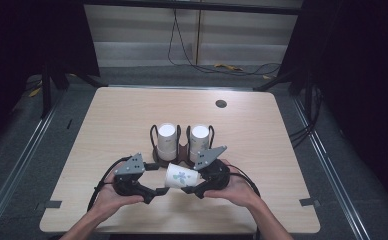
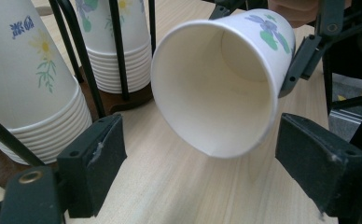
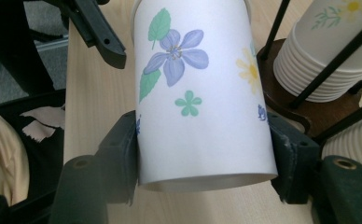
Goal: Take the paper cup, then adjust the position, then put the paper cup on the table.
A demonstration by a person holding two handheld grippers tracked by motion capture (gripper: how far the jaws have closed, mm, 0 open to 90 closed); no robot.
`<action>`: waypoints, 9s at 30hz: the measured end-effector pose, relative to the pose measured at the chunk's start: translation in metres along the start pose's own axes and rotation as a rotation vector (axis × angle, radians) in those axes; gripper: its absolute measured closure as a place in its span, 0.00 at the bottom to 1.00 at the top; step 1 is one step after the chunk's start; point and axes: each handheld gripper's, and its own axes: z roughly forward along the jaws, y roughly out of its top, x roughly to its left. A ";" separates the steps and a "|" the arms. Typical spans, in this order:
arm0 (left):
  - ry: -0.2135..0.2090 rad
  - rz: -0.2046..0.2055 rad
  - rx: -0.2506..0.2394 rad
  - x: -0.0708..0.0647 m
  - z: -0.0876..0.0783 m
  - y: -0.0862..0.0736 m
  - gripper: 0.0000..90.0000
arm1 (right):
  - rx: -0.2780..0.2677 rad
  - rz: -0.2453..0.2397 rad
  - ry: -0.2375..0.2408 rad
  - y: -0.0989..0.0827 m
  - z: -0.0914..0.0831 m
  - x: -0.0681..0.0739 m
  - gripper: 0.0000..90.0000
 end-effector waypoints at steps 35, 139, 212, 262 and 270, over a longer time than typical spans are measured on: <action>-0.022 -0.036 -0.091 0.003 0.002 0.027 0.18 | -0.287 0.202 0.041 -0.031 -0.002 -0.008 0.41; -0.120 -0.105 -0.166 0.013 -0.010 0.018 0.33 | -0.224 0.169 0.022 -0.025 0.012 -0.001 0.16; 0.417 -0.299 0.028 0.085 -0.086 -0.008 0.30 | -0.185 0.303 -0.247 -0.050 -0.008 -0.024 0.18; 0.506 -0.362 0.425 0.130 -0.052 -0.001 0.24 | -0.152 0.295 -0.227 -0.050 0.001 -0.022 0.19; 0.538 -0.373 0.467 0.130 -0.051 0.001 0.23 | -0.153 0.296 -0.228 -0.050 0.000 -0.021 0.18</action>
